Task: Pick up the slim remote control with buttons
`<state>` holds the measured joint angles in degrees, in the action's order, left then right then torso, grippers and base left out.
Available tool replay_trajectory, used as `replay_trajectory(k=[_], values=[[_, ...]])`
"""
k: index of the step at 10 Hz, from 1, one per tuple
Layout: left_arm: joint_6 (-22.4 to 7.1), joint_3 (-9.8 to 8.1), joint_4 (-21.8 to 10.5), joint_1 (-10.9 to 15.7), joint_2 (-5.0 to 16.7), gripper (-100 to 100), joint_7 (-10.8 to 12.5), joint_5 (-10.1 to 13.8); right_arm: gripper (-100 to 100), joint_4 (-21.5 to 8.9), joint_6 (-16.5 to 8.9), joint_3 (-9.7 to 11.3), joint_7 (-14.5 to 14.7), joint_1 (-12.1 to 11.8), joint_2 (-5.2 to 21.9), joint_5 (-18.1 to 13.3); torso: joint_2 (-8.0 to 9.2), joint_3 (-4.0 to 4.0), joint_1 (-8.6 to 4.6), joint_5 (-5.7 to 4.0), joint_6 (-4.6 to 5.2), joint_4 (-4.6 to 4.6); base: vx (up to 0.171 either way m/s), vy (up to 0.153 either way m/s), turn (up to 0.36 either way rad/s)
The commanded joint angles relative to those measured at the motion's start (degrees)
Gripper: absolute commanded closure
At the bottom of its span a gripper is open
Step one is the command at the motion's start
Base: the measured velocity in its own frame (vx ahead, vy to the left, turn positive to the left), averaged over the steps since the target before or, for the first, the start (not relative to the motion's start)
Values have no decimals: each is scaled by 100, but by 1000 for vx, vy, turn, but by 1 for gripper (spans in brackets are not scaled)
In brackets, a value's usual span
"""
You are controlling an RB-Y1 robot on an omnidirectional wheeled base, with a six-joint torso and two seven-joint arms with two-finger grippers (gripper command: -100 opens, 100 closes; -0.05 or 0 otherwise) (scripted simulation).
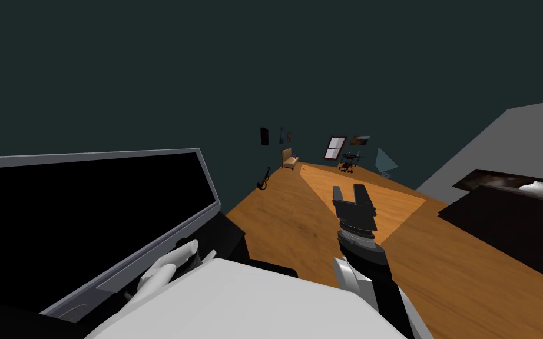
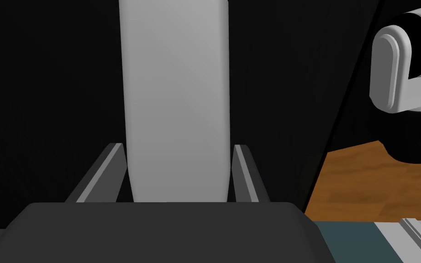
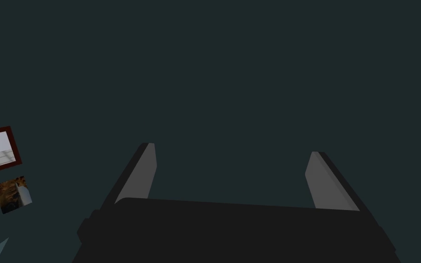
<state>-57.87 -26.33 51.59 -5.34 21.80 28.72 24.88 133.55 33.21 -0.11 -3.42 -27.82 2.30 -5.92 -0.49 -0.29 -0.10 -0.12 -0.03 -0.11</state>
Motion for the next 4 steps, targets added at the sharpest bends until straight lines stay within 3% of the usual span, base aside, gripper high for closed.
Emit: replay_trajectory(k=[1, 2, 3, 4], values=[[-42, -4, 91, -113, 71, 100, -256, 137, 0, 0, 0, 0, 0, 0, 0, 0, 0, 0, 0, 0, 0, 0, 94, -58, 131], [-91, -6, 206, -233, 119, 100, -427, 245, 0, 0, 0, 0, 0, 0, 0, 0, 6, 3, 6, -1, -3, 0, 117, -70, 181], [-53, -6, 159, -183, 77, 100, -300, 182, 0, 0, 0, 0, 0, -1, 0, 0, 4, 2, 3, -2, -4, 0, 52, -34, 47], [-65, -6, 175, -202, 82, 0, -338, 191, 0, 0, 0, 0, 0, 1, 0, 0, 18, 10, 14, 2, 3, 4, 8, -7, -7]])
